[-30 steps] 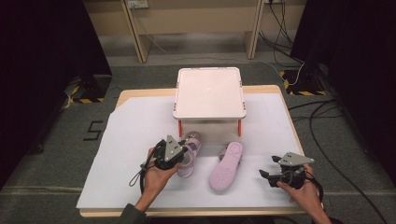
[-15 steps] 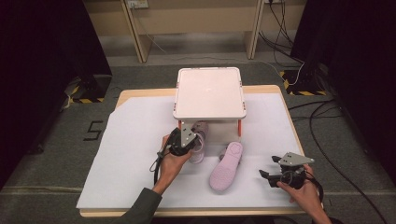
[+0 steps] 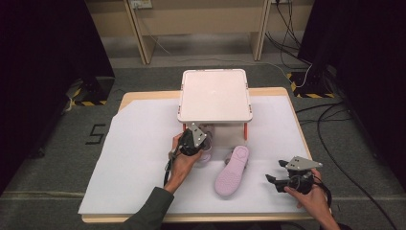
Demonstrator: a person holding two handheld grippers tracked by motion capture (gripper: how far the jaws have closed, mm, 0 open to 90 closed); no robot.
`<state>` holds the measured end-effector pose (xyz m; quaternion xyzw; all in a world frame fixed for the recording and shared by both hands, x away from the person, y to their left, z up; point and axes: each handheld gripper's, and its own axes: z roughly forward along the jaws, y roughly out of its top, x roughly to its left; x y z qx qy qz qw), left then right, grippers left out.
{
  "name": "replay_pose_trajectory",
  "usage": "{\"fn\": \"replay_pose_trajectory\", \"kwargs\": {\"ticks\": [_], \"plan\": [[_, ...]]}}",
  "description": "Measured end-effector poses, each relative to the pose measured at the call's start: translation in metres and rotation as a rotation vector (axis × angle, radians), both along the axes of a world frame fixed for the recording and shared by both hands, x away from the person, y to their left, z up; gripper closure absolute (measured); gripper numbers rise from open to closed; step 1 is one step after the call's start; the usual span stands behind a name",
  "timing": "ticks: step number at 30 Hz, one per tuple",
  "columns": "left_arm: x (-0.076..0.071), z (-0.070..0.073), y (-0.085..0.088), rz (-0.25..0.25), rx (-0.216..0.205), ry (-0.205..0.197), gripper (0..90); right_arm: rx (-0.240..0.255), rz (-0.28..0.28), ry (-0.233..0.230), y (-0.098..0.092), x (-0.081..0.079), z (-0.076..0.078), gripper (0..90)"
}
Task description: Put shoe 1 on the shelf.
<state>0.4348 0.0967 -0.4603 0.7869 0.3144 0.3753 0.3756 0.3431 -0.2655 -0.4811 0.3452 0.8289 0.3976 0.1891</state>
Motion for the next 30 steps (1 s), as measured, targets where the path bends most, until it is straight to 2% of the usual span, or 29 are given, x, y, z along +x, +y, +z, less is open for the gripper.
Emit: {"fn": "replay_pose_trajectory", "kwargs": {"ticks": [3,5,8,11,14,17,19,22,23,26,28,30], "plan": [[-0.002,0.002,-0.002,0.007,-0.002,0.012,45.5,-0.003,0.001,-0.001,0.000,0.000,0.000,23.7],[-0.004,0.004,-0.002,0.013,-0.010,0.018,39.3,-0.005,0.000,0.002,0.001,0.000,0.000,23.7],[-0.007,0.009,0.000,0.030,-0.001,0.007,33.2,-0.004,0.004,0.003,0.001,0.000,-0.001,23.6],[-0.011,0.013,0.004,0.028,-0.043,0.008,31.1,-0.005,0.004,0.002,0.001,0.000,-0.001,23.6],[-0.017,0.020,0.009,0.033,-0.066,0.001,29.1,-0.007,0.003,0.003,0.001,0.000,0.000,23.6],[-0.026,0.026,0.014,0.004,-0.081,-0.003,27.4,-0.004,0.004,-0.001,0.001,0.000,0.000,23.6],[-0.034,0.029,0.019,-0.021,-0.111,-0.001,26.5,0.002,0.005,-0.005,0.001,-0.001,0.000,23.6],[-0.047,0.030,0.027,-0.057,-0.162,0.021,24.3,0.003,0.004,-0.003,0.001,-0.001,0.001,23.6],[-0.051,0.030,0.030,-0.069,-0.176,0.023,24.1,0.003,0.005,-0.003,0.001,-0.001,0.000,23.6],[-0.062,0.025,0.036,-0.077,-0.181,0.039,22.0,0.003,0.005,-0.003,0.001,-0.001,0.001,23.6],[-0.067,0.019,0.040,-0.088,-0.195,0.064,20.4,0.002,0.005,-0.001,0.001,-0.001,0.001,23.7],[-0.068,0.012,0.043,-0.102,-0.194,0.072,19.4,0.002,0.007,-0.002,0.001,-0.001,0.001,23.6]]}}
